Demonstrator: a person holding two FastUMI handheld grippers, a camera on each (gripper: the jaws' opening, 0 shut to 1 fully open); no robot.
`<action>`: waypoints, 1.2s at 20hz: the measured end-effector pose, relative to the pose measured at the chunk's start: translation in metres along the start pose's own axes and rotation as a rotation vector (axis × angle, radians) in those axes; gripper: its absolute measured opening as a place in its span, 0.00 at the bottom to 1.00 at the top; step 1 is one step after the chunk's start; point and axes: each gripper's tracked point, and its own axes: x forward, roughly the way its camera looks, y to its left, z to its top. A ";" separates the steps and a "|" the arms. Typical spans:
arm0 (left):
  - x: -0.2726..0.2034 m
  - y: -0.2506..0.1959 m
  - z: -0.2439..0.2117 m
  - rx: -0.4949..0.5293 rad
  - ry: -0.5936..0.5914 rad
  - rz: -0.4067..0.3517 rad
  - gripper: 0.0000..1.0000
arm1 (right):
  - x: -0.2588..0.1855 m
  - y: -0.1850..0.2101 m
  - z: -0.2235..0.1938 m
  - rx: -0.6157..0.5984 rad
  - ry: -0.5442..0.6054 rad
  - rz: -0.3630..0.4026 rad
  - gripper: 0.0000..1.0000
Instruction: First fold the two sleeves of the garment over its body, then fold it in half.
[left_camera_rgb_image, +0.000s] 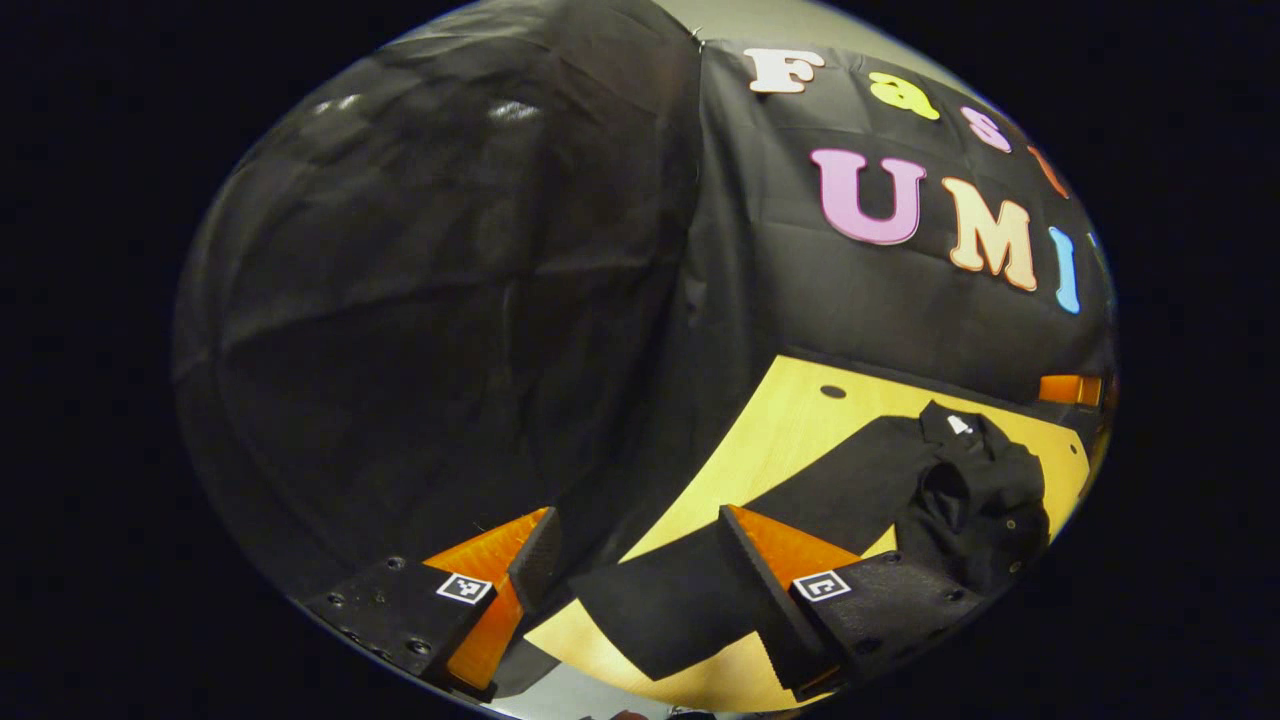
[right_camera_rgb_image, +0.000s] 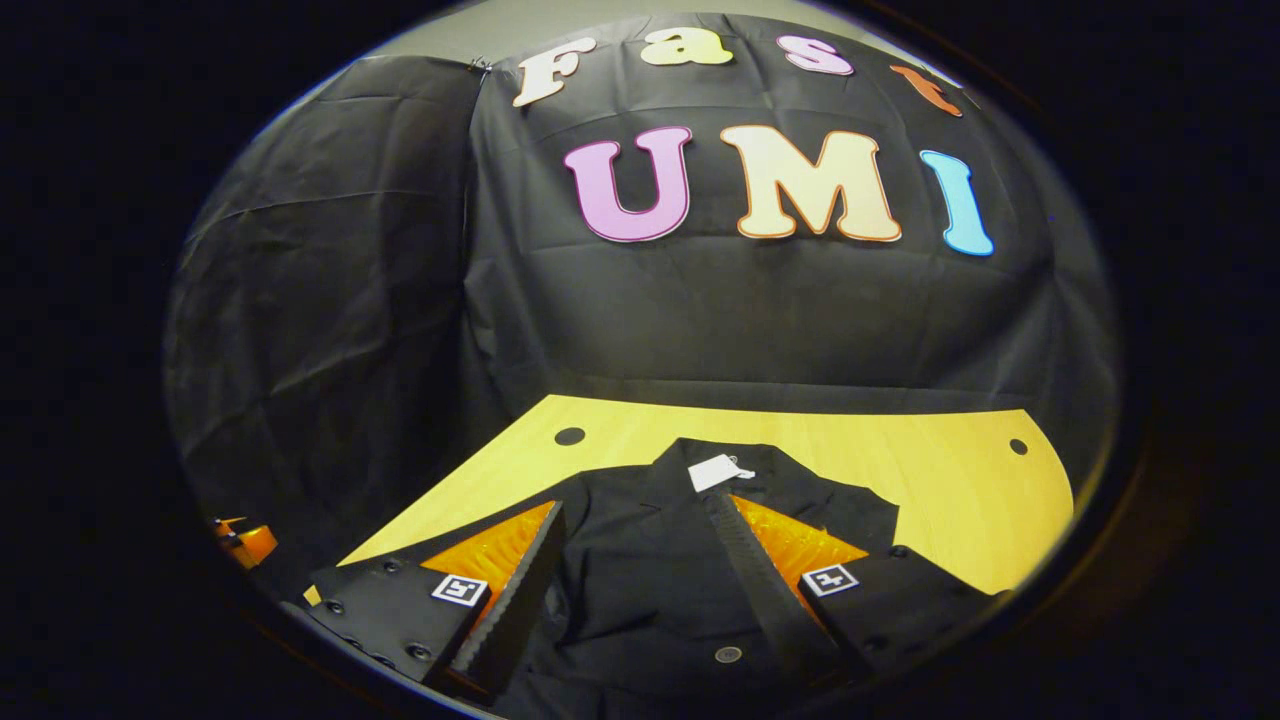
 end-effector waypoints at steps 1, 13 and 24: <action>0.002 0.000 -0.008 0.003 0.019 0.004 0.93 | -0.002 -0.003 -0.003 -0.005 0.011 -0.008 0.98; 0.016 -0.016 -0.106 -0.048 0.230 0.013 0.95 | -0.017 -0.004 -0.019 -0.097 0.059 -0.014 0.98; 0.014 -0.045 -0.117 0.003 0.247 -0.054 0.41 | -0.033 -0.025 -0.009 -0.102 0.012 -0.042 0.97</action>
